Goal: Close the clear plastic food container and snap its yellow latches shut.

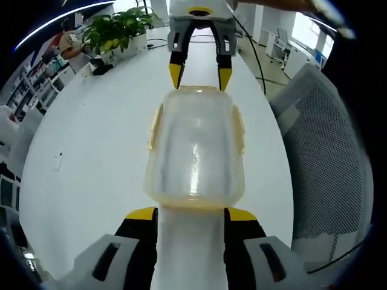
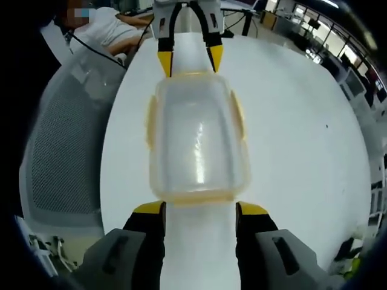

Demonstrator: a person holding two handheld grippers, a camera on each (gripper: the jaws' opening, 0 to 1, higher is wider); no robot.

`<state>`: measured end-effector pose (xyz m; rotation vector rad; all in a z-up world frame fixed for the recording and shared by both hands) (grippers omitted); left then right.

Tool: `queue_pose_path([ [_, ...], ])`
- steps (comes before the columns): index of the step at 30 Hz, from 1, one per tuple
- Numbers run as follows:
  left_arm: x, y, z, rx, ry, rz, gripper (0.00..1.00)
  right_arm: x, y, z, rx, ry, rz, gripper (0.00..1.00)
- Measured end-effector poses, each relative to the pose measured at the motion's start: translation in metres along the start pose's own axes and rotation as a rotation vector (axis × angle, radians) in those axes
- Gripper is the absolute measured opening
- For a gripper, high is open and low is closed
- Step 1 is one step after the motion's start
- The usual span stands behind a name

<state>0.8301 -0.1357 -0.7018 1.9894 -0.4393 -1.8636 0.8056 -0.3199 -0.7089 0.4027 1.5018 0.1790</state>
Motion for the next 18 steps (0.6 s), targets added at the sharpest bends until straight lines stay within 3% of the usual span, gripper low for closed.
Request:
queue_pose_path([
  [5, -0.006, 0.001, -0.001, -0.046, 0.029, 0.017, 0.38, -0.006, 0.000, -0.001, 0.031, -0.017, 0.018, 0.41],
  [10, -0.011, -0.004, -0.003, -0.109, 0.082, -0.002, 0.37, -0.014, 0.002, -0.001, 0.092, -0.044, 0.050, 0.40],
  [18, -0.016, -0.008, 0.000, -0.204, 0.120, 0.034, 0.37, -0.017, 0.004, -0.002, 0.191, -0.074, 0.098, 0.39],
])
Point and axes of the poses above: the point that each gripper's makers call its tool centre point, and the gripper's own axes: x roughly forward along the fingers, z roughly to its right, y roughly out of its top, the point moved 2 cm from there along -x, roughly backward along the fingers, and after that the axes turned 1 degree about -x, right-handed, at the moved point
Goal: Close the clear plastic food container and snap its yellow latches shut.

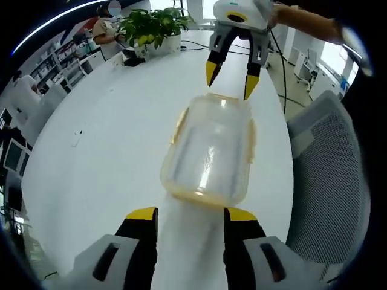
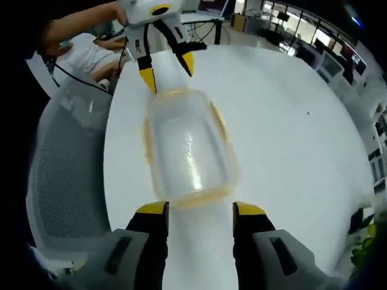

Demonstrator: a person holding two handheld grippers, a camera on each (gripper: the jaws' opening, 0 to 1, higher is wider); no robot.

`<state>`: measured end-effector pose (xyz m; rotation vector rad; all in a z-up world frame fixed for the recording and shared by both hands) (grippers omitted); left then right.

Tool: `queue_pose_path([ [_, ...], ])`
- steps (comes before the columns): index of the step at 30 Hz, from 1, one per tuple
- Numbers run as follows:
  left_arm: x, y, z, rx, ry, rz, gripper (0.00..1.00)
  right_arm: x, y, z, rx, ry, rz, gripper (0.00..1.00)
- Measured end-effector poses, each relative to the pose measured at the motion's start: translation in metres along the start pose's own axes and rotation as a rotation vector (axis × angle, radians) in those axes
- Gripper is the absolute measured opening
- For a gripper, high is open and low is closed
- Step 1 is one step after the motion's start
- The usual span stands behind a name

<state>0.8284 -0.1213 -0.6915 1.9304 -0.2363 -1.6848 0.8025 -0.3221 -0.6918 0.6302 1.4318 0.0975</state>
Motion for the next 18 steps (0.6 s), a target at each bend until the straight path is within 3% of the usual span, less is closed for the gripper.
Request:
queue_pose_path([
  [5, -0.003, 0.001, 0.000, -0.081, 0.030, 0.026, 0.37, -0.001, 0.004, 0.001, 0.088, -0.029, 0.045, 0.39],
  [7, -0.004, 0.000, -0.006, -0.116, 0.080, 0.027, 0.36, -0.002, 0.006, 0.005, 0.124, -0.067, 0.067, 0.38],
  [13, -0.002, -0.003, -0.001, -0.196, 0.108, 0.043, 0.35, -0.001, 0.004, 0.008, 0.220, -0.103, 0.103, 0.38],
  [18, 0.001, 0.000, 0.006, -0.294, 0.108, 0.089, 0.35, 0.001, 0.001, 0.008, 0.305, -0.126, 0.133, 0.38],
])
Point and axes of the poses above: the point that each gripper's makers call its tool centre point, and the gripper's own axes: x roughly forward along the fingers, z roughly to its right, y roughly out of its top, the point moved 2 cm from there along -x, roughly backward along the fingers, and after that the axes turned 1 degree about -x, right-handed, at the moved point
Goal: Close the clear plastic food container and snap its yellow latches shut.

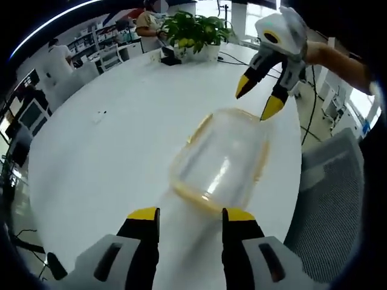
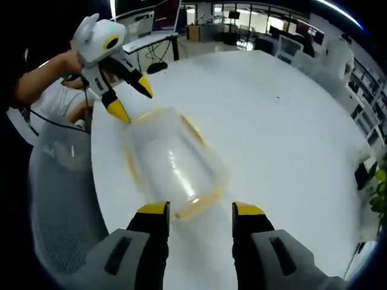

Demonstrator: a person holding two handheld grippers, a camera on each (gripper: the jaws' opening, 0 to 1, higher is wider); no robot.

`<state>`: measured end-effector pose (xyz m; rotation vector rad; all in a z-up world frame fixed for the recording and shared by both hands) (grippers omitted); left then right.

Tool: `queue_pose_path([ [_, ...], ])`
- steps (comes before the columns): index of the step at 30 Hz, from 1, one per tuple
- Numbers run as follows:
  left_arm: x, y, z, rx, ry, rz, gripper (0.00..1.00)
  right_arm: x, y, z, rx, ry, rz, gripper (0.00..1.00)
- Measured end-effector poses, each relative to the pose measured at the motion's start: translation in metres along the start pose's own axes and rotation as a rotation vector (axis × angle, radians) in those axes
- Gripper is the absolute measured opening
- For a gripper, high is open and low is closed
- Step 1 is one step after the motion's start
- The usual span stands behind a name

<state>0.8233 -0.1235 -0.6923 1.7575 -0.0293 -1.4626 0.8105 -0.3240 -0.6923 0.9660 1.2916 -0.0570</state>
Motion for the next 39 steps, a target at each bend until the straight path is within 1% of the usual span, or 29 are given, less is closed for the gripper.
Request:
queue_pose_path([
  [2, 0.001, 0.000, 0.001, -0.013, 0.007, 0.009, 0.35, 0.001, -0.001, -0.001, 0.022, 0.001, 0.008, 0.37],
  [6, 0.003, -0.001, 0.005, -0.074, 0.017, 0.030, 0.35, 0.003, -0.004, -0.004, 0.063, 0.001, 0.028, 0.37],
  [8, 0.005, -0.002, 0.007, -0.104, 0.015, 0.037, 0.35, 0.005, -0.004, -0.006, 0.106, 0.005, 0.045, 0.37],
  [11, 0.007, -0.001, 0.008, -0.158, 0.015, 0.060, 0.35, 0.008, -0.007, -0.007, 0.116, -0.006, 0.050, 0.37],
  [12, 0.008, -0.002, 0.007, -0.166, 0.016, 0.063, 0.35, 0.008, -0.004, -0.008, 0.144, -0.007, 0.076, 0.37],
  [15, 0.009, -0.001, 0.007, -0.194, 0.023, 0.081, 0.35, 0.010, -0.006, -0.009, 0.177, 0.005, 0.077, 0.37],
  [18, 0.012, -0.003, 0.012, -0.258, -0.007, 0.075, 0.35, 0.011, -0.006, -0.011, 0.216, 0.013, 0.089, 0.38],
  [20, 0.013, -0.004, 0.014, -0.292, -0.018, 0.073, 0.36, 0.013, -0.006, -0.014, 0.248, 0.032, 0.093, 0.37],
  [26, 0.016, -0.002, 0.020, -0.300, -0.036, 0.091, 0.36, 0.015, -0.005, -0.019, 0.270, 0.052, 0.106, 0.38],
  [29, 0.016, -0.001, 0.021, -0.299, -0.044, 0.093, 0.35, 0.016, -0.005, -0.020, 0.284, 0.057, 0.110, 0.38],
  [37, 0.017, 0.000, 0.022, -0.310, -0.055, 0.096, 0.36, 0.016, -0.005, -0.021, 0.313, 0.071, 0.117, 0.38],
  [39, 0.018, -0.001, 0.021, -0.323, -0.061, 0.093, 0.36, 0.016, -0.005, -0.021, 0.316, 0.072, 0.118, 0.38],
])
Point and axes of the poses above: the point that each gripper's makers call its tool centre point, and the gripper's own axes: x roughly forward along the fingers, z roughly to its right, y roughly out of its top, the point moved 2 cm from there along -x, roughly backward along the fingers, and after that the axes turned 1 degree about -x, right-handed, at the moved point
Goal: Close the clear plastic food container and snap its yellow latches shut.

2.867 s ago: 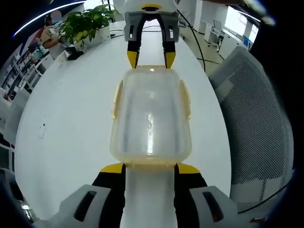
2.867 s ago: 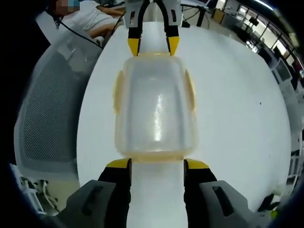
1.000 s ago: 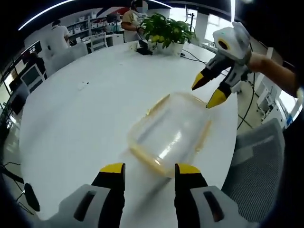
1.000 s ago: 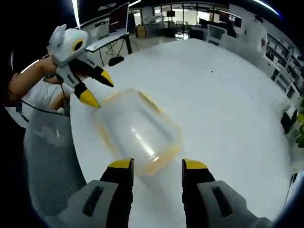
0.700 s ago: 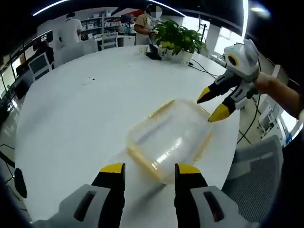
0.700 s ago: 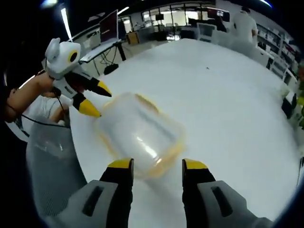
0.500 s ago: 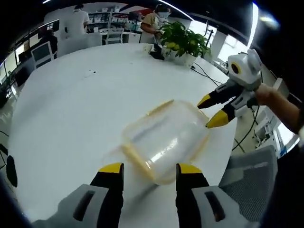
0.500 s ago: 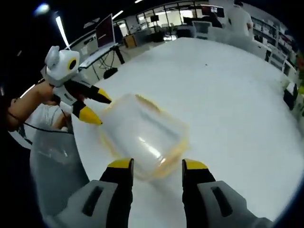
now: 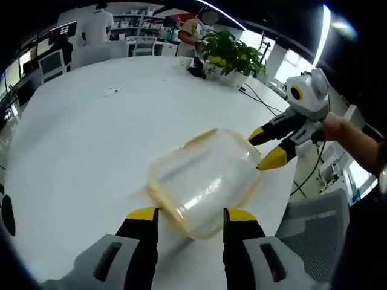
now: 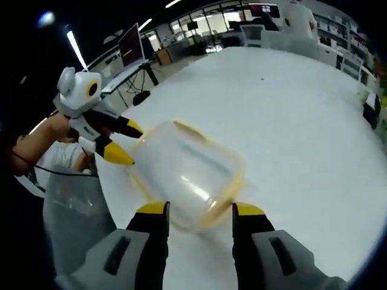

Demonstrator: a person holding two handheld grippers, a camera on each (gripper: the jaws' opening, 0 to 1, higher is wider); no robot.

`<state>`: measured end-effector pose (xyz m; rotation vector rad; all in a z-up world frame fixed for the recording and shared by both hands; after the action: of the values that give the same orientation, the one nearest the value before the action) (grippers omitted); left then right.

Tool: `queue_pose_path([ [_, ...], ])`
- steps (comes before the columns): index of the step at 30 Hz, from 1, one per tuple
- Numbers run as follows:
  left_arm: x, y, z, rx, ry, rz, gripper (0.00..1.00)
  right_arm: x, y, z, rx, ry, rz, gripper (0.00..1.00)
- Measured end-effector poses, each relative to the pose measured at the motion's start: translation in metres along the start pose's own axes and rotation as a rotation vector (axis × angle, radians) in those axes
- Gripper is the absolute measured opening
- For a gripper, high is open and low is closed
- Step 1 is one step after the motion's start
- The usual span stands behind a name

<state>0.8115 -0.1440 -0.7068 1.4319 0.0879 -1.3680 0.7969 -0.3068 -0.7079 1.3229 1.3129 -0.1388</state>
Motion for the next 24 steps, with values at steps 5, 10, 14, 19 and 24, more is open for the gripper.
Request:
queue_pose_path([
  [5, 0.0005, -0.0010, 0.0005, -0.021, -0.008, 0.000, 0.36, 0.0010, -0.0007, -0.0005, 0.017, 0.007, -0.001, 0.40],
  [10, 0.0013, -0.0011, 0.0011, -0.029, -0.013, -0.004, 0.36, 0.0020, -0.0005, -0.0010, 0.021, 0.011, -0.010, 0.40],
  [14, 0.0029, -0.0009, 0.0010, -0.053, -0.015, -0.003, 0.37, 0.0025, -0.0001, -0.0015, 0.021, 0.008, -0.019, 0.40],
  [19, 0.0027, -0.0010, 0.0021, -0.059, -0.013, 0.001, 0.37, 0.0034, 0.0002, -0.0015, 0.021, 0.007, -0.032, 0.40],
  [24, 0.0033, -0.0008, 0.0022, -0.058, -0.016, 0.004, 0.35, 0.0046, 0.0021, -0.0036, 0.028, -0.012, -0.068, 0.38],
])
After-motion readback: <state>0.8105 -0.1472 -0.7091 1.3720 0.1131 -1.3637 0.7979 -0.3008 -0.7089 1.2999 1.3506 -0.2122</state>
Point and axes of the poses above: the point that each gripper's makers call its tool centre point, and the gripper's own axes: x roughly forward along the fingers, z roughly to its right, y roughly out of its top, the point moved 2 cm from there along -x, roughly backward along the fingers, and after that the axes turned 1 degree about -x, right-handed, at the moved point
